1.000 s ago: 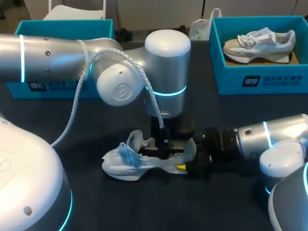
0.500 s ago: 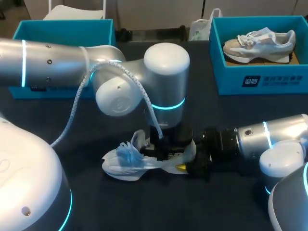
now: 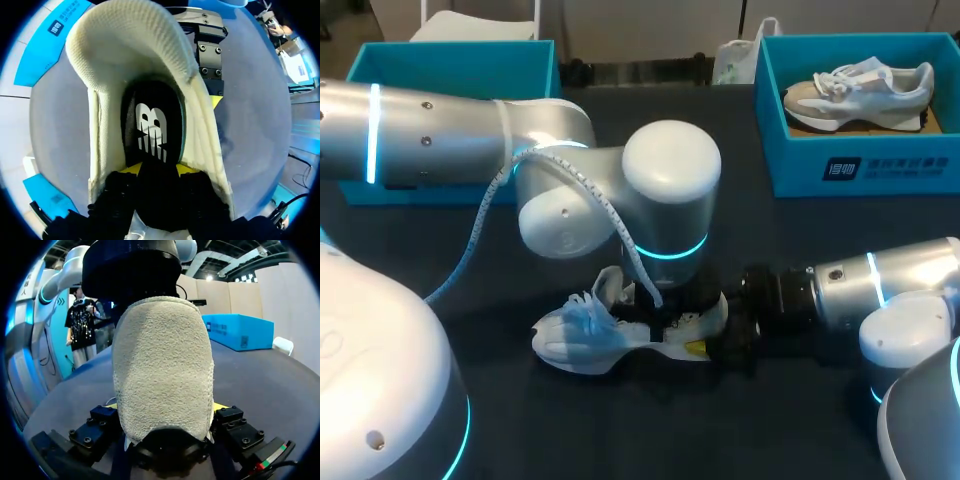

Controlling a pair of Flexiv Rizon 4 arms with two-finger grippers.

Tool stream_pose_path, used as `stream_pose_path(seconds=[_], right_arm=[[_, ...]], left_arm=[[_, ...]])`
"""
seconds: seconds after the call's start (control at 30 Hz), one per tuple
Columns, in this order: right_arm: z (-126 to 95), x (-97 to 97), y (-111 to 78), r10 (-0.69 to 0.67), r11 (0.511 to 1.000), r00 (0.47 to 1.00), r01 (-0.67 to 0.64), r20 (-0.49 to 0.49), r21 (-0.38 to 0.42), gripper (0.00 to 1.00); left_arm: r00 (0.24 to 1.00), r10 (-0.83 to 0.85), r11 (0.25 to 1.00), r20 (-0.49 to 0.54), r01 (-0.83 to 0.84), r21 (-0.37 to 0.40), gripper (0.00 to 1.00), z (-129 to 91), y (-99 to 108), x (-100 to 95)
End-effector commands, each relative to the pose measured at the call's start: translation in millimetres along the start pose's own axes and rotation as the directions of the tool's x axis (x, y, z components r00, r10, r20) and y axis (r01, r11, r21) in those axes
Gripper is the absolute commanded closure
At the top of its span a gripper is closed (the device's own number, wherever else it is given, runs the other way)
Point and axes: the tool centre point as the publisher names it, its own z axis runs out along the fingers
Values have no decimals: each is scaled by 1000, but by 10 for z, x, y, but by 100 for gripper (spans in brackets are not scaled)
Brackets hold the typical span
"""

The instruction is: Take the shoe out of the shoebox, open the shoe tongue, remove and reinsert the insole, then place the shoe into the shoebox

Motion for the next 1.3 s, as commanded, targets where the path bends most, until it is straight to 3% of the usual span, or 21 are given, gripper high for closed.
stream_pose_path(seconds=[0.03,0.2,0.5,0.93,1.3], right_arm=[[12,15,6,0,1000,1000,0,-1,2,100],[12,15,6,0,1000,1000,0,-1,2,100],[12,15,6,0,1000,1000,0,-1,2,100],[12,15,6,0,1000,1000,0,-1,2,100],[12,15,6,0,1000,1000,0,-1,2,100]], left_arm=[[999,-4,1000,42,4,4,77,31,17,-29],[999,-12,1000,45,11,12,100,-14,39,-58],[1000,-2,999,-15,2,52,100,-213,109,-65],[981,96,982,-167,-66,178,100,-542,233,133],[970,100,966,-221,-42,257,100,-712,299,111]])
